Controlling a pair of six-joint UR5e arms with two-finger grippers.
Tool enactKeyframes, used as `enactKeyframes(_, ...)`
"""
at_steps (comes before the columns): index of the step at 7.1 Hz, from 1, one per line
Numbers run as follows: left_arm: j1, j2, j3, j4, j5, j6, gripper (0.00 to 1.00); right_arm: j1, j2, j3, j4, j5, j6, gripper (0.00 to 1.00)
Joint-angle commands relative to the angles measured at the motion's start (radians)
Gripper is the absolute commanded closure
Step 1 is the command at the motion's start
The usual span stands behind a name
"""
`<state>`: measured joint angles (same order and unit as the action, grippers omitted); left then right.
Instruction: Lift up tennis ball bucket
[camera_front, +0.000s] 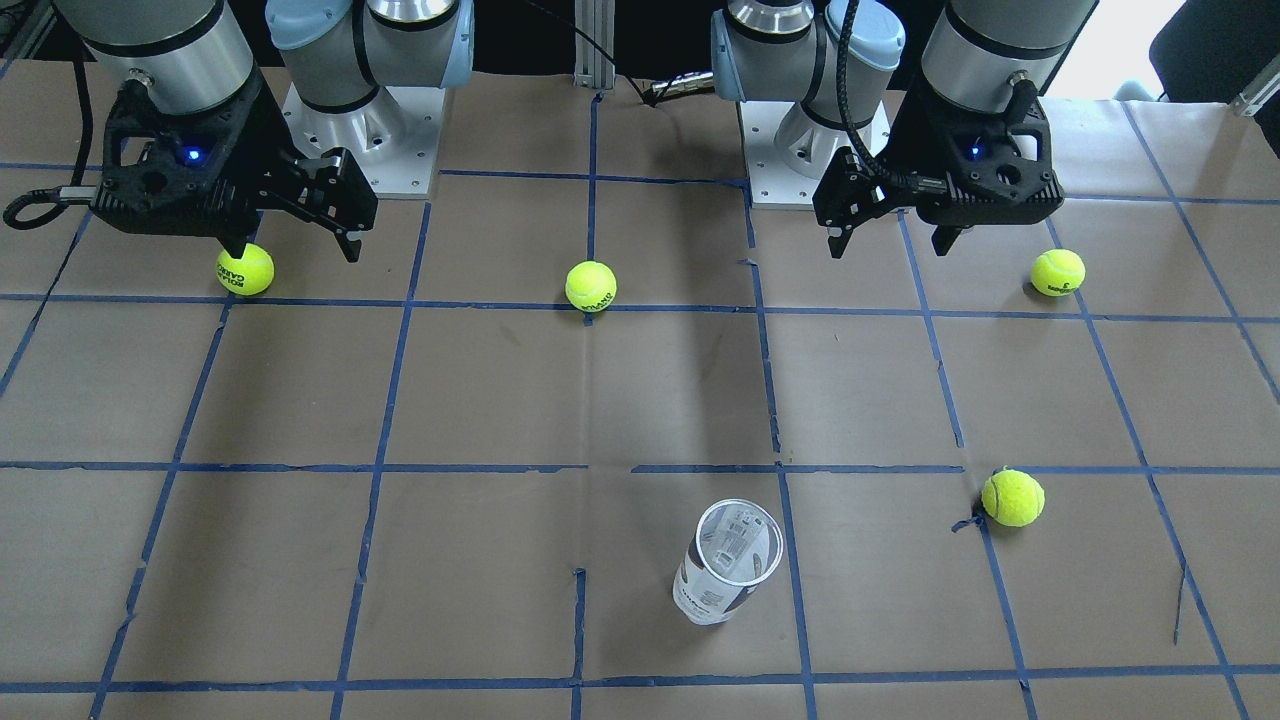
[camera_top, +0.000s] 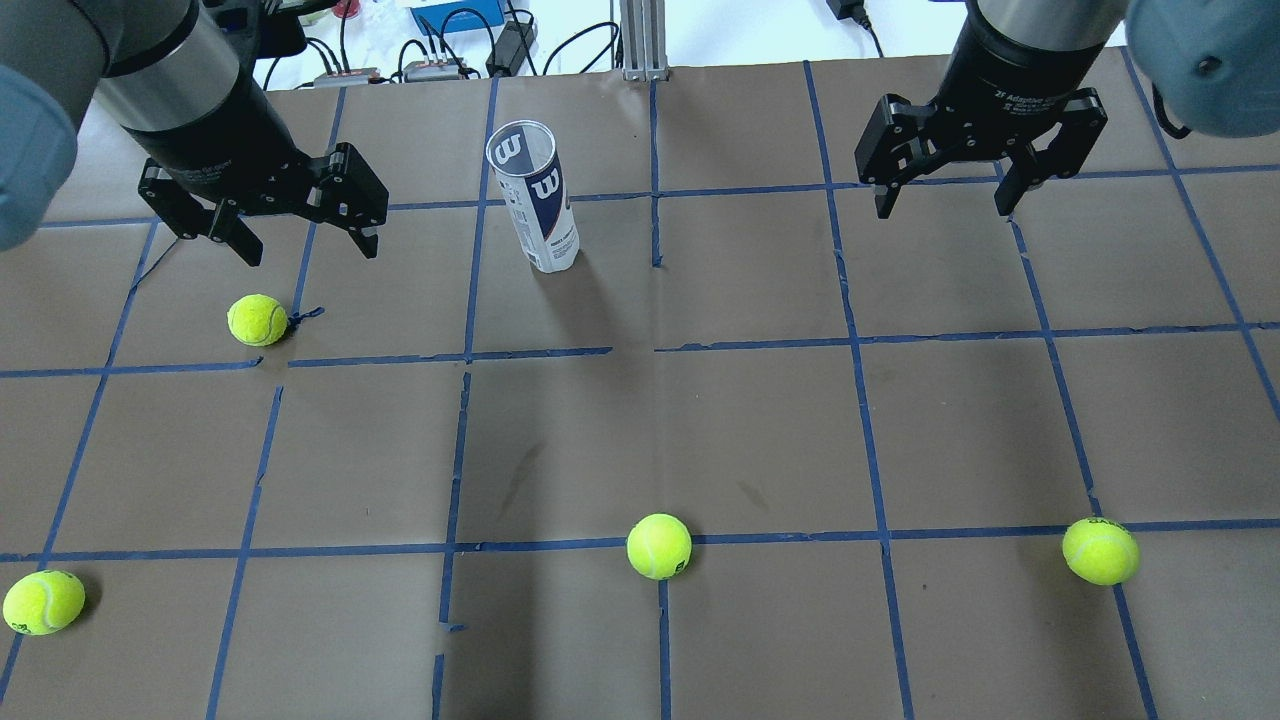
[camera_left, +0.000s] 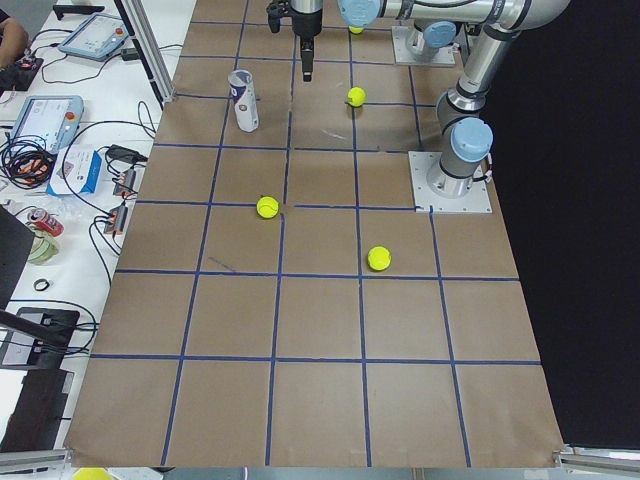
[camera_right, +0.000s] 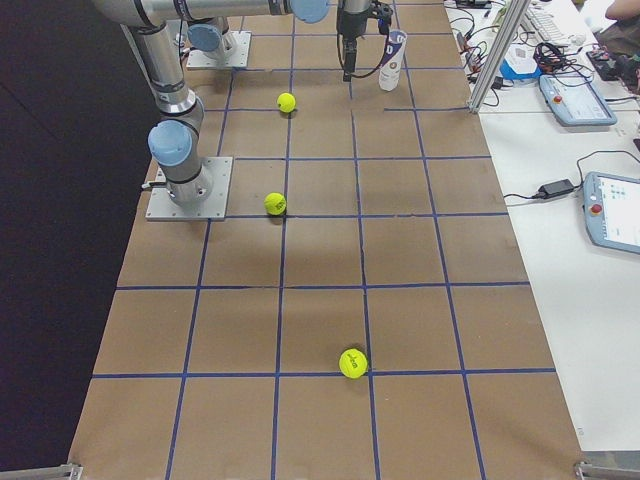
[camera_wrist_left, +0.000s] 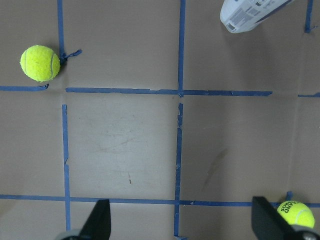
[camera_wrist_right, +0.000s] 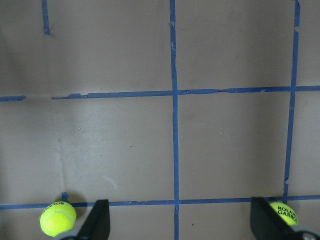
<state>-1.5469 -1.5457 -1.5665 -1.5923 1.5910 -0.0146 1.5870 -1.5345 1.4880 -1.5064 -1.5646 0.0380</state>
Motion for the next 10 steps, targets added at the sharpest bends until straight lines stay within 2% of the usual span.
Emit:
enactKeyframes(1,-0.001,-0.001,-0.003,0.002,0.0,-0.01,0.0,0.001,0.001,0.0,0.0,0.0,0.0,0.0)
enactKeyframes(10,0.004,0.024,-0.013,0.02,-0.014,0.001,0.0,-0.011,0.001,0.002,0.003,-0.005,0.006,0.0)
